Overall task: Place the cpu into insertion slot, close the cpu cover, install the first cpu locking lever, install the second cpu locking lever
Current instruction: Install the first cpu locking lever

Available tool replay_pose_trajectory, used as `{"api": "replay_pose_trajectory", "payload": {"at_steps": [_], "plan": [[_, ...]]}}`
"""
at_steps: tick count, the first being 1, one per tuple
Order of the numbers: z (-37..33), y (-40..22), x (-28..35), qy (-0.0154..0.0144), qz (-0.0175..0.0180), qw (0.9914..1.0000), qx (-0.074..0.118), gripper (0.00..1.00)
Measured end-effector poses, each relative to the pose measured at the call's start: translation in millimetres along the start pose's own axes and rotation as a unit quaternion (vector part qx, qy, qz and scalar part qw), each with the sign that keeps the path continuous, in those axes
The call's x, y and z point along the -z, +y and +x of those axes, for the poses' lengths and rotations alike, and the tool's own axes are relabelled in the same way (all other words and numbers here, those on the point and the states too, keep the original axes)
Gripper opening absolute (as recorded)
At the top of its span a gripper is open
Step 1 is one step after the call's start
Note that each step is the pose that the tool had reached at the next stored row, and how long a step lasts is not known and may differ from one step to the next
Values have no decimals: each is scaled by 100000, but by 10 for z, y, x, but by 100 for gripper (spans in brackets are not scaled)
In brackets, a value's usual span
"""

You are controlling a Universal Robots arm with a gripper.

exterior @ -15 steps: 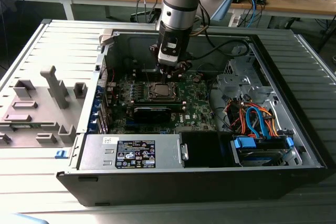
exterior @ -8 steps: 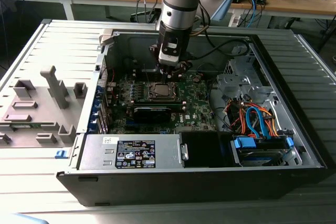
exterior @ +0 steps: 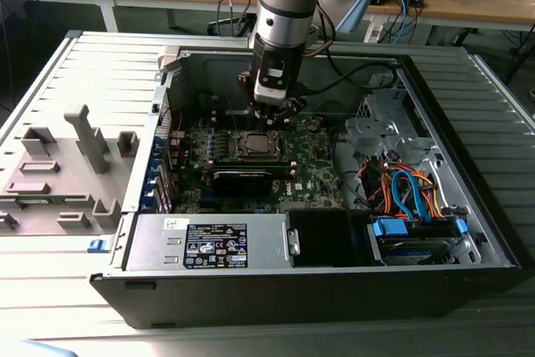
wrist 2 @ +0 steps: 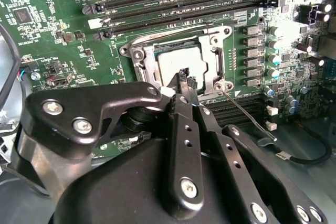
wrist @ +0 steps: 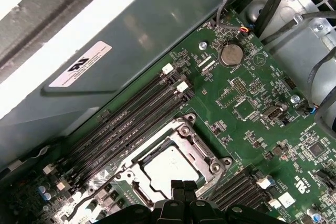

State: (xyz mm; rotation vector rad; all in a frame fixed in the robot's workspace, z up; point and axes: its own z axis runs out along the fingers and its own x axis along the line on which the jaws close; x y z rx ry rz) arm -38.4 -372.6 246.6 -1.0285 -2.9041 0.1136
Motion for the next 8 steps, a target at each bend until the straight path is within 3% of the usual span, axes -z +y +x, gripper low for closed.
{"api": "replay_pose_trajectory", "payload": {"at_steps": [8], "plan": [[0, 0, 0, -84, 33, 99995, 953, 11]]}}
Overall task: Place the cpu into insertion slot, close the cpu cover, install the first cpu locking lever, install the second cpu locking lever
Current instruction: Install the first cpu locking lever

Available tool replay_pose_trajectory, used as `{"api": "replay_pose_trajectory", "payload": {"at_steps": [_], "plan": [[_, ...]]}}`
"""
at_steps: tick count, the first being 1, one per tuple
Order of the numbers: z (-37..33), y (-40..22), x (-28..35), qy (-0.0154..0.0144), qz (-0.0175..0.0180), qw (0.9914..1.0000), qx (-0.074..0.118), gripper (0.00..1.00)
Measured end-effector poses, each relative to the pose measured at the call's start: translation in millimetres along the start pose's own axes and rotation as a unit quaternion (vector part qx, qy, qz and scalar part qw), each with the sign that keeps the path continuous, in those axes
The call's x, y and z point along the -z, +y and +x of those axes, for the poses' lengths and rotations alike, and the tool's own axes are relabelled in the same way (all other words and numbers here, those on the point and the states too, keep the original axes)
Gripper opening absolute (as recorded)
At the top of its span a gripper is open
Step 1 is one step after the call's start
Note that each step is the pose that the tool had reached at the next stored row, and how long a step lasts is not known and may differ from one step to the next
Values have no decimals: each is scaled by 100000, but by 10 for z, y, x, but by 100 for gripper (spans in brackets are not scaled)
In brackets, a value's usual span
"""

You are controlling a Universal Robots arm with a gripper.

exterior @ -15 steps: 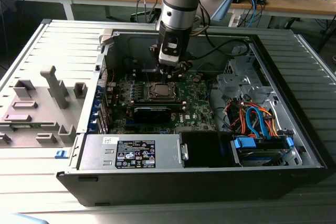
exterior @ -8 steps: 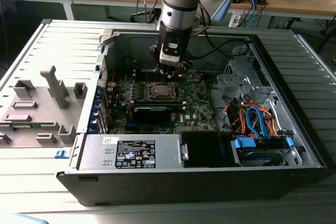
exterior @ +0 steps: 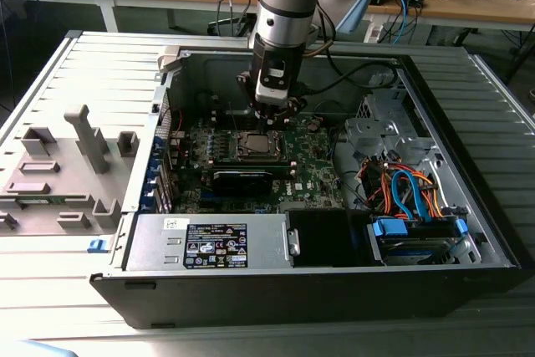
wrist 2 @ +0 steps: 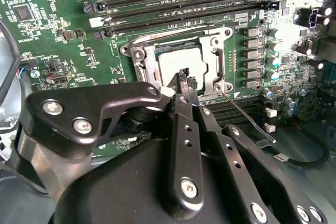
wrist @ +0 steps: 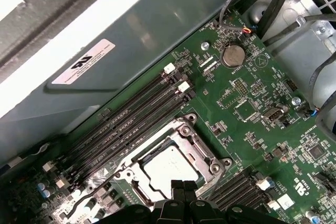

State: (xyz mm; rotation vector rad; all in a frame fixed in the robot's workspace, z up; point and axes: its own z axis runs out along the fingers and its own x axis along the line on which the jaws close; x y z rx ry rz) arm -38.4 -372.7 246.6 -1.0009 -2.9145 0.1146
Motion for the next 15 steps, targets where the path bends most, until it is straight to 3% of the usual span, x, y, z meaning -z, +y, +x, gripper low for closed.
{"api": "replay_pose_trajectory", "payload": {"at_steps": [8, 13, 14, 15], "plan": [[0, 0, 0, -109, 35, 99993, 1217, 11], [0, 0, 0, -333, 112, 99929, 3752, 11], [0, 1, -1, -111, -259, 99905, 4355, 11], [0, 0, 0, -126, -246, 99897, 4525, 11]]}}
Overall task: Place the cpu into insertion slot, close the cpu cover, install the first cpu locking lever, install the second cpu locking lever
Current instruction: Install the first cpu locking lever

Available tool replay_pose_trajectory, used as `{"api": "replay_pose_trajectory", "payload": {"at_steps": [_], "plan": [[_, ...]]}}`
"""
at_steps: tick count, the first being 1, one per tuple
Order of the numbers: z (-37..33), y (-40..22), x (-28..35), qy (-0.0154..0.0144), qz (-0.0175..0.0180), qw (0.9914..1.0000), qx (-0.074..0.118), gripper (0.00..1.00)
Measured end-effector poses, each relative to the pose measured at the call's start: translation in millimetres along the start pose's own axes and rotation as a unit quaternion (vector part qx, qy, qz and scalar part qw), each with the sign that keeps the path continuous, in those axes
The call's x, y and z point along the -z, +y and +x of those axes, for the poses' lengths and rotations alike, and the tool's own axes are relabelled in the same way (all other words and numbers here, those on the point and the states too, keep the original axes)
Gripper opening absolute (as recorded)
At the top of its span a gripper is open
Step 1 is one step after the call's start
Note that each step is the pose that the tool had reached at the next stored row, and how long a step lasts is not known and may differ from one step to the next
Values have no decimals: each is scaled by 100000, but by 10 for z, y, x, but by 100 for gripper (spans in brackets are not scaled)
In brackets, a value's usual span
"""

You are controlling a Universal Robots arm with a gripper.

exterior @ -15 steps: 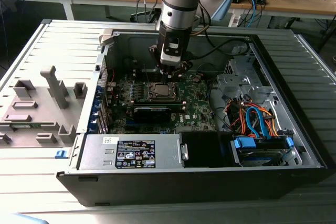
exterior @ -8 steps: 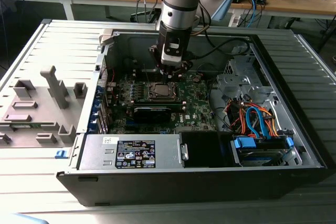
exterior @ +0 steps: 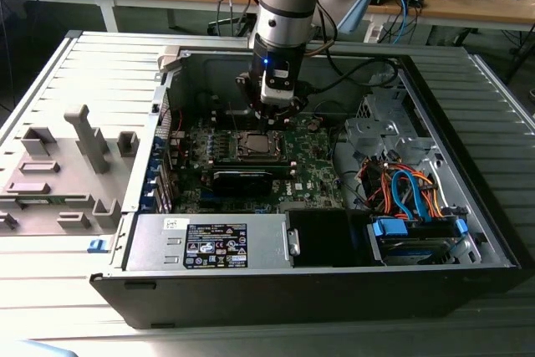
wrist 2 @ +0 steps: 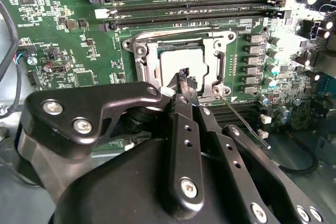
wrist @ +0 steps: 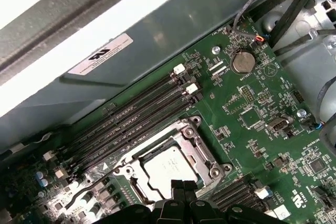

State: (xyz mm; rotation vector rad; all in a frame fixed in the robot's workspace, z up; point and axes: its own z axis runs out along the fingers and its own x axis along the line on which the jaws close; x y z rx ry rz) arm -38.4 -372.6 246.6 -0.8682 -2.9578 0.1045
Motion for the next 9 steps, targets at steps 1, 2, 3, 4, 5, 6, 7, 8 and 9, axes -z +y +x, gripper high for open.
{"api": "replay_pose_trajectory", "payload": {"at_steps": [1, 2, 3, 4, 5, 6, 7, 8, 9], "plan": [[0, 0, 0, -8, 6, 100000, 101, 11], [0, 0, 0, -16, 9, 100000, 166, 11], [0, 0, 0, -23, 13, 100000, 253, 11], [0, 0, 0, -27, 12, 100000, 311, 11], [0, 0, 0, -30, 13, 99999, 380, 11], [0, 0, 0, -38, 19, 99999, 452, 11], [0, 0, 0, -44, 22, 99999, 529, 11], [0, 0, 0, -51, 26, 99998, 613, 11], [0, 0, 0, -56, 25, 99998, 671, 11]]}}
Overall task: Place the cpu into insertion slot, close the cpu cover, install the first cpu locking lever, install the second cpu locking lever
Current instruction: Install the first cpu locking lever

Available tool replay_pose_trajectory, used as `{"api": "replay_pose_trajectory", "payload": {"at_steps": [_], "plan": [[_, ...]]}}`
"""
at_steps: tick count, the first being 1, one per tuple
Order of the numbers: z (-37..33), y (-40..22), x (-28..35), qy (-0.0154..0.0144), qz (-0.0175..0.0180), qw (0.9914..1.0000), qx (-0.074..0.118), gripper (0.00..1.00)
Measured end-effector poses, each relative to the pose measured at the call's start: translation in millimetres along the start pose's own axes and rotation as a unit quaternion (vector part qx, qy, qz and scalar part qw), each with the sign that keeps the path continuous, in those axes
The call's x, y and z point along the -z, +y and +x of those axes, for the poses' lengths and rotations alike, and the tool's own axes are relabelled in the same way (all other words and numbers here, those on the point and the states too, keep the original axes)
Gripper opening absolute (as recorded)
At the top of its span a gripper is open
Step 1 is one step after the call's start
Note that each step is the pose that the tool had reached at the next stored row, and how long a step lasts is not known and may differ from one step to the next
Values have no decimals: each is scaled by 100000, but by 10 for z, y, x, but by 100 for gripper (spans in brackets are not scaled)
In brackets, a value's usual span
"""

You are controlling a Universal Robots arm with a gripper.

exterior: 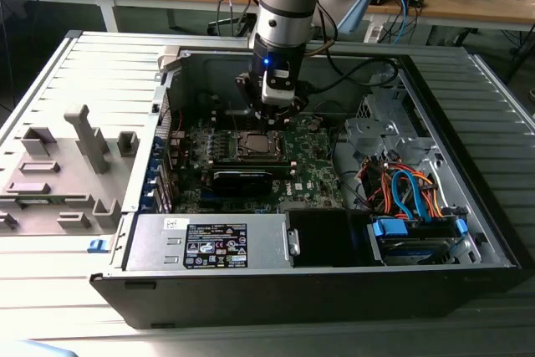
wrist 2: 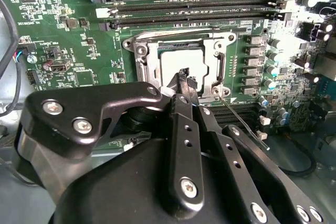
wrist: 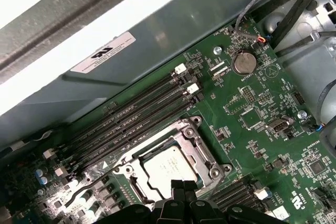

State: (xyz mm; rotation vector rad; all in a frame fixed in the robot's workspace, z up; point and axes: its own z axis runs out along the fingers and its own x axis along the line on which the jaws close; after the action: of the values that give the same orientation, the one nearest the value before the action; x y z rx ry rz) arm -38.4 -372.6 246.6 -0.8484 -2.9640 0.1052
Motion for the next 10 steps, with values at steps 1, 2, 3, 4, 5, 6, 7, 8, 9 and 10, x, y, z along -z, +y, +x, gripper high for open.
{"api": "replay_pose_trajectory", "payload": {"at_steps": [1, 2, 3, 4, 5, 6, 7, 8, 9, 10], "plan": [[0, 0, 0, -5, 1, 100000, 58, 11], [0, 0, 0, -8, 4, 100000, 116, 11], [0, 0, 0, -18, 8, 100000, 251, 11], [0, 0, 0, -31, 14, 99999, 361, 11], [0, 0, 0, -36, 19, 99999, 450, 11], [0, 0, 0, -44, 20, 99998, 547, 11], [0, 0, 0, -51, 24, 99998, 637, 11], [0, 0, 0, -68, 31, 99996, 848, 11], [0, 0, 0, -84, 36, 99995, 1020, 11], [0, 0, 0, -93, 42, 99993, 1138, 11]]}}
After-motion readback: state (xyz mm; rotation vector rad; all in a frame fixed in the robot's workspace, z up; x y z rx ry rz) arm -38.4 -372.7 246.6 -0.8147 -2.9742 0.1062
